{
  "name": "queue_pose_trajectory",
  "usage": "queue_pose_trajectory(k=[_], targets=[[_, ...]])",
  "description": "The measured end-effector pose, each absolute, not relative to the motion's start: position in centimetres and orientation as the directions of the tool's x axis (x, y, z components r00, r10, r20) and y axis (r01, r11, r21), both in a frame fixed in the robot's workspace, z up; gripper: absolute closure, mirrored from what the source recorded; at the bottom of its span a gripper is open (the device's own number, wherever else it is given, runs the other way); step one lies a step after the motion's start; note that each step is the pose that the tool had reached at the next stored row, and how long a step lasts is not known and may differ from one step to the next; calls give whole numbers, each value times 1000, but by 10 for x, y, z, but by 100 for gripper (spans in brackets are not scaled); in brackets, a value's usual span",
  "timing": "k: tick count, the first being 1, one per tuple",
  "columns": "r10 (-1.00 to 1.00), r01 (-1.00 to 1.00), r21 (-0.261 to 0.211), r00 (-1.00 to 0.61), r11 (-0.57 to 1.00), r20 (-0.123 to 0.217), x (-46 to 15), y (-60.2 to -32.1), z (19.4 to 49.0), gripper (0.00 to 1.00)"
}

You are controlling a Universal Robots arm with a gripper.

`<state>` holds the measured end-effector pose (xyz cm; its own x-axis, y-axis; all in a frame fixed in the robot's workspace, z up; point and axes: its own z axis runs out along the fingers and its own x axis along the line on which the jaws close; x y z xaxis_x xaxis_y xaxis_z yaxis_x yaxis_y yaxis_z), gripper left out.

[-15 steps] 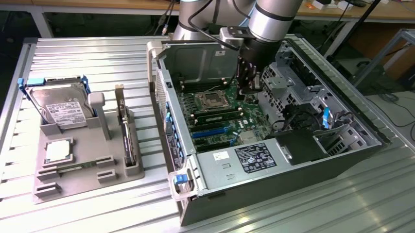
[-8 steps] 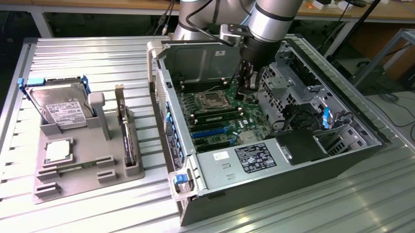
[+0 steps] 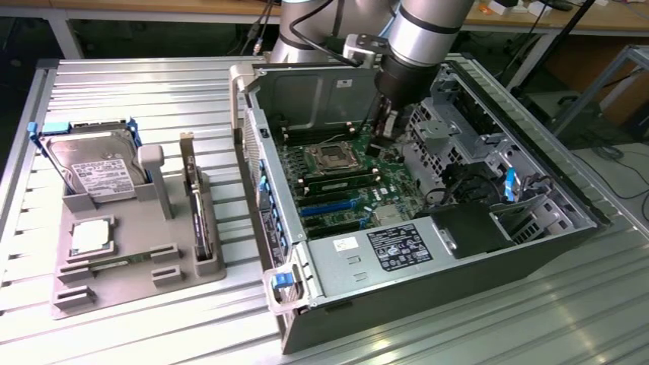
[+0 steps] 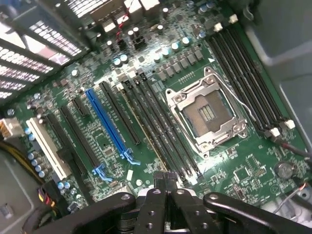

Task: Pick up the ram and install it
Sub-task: 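Press down the ram until it locks into place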

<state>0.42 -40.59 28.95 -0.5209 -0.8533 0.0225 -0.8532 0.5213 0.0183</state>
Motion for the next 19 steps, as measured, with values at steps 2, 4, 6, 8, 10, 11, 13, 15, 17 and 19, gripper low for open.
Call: queue_pose_trajectory(k=[2,4,6,8,10,11,13,15,17,19], targets=[[-820,-820,18,-571,572,23,4,-406,289,89],[-789,-789,18,-614,615,22,4,-406,289,89],[-756,-755,18,-655,655,23,4,-406,289,89],[-718,-718,18,-695,696,23,4,-406,289,89],[-675,-674,18,-738,738,23,4,-406,289,89],[-645,-645,18,-764,764,23,4,-406,289,89],[-609,-609,18,-793,793,22,4,-406,289,89],[-564,-563,18,-826,826,23,4,-406,289,89],[-529,-529,18,-848,848,23,4,-406,289,89],[-480,-480,18,-877,877,23,4,-406,289,89]])
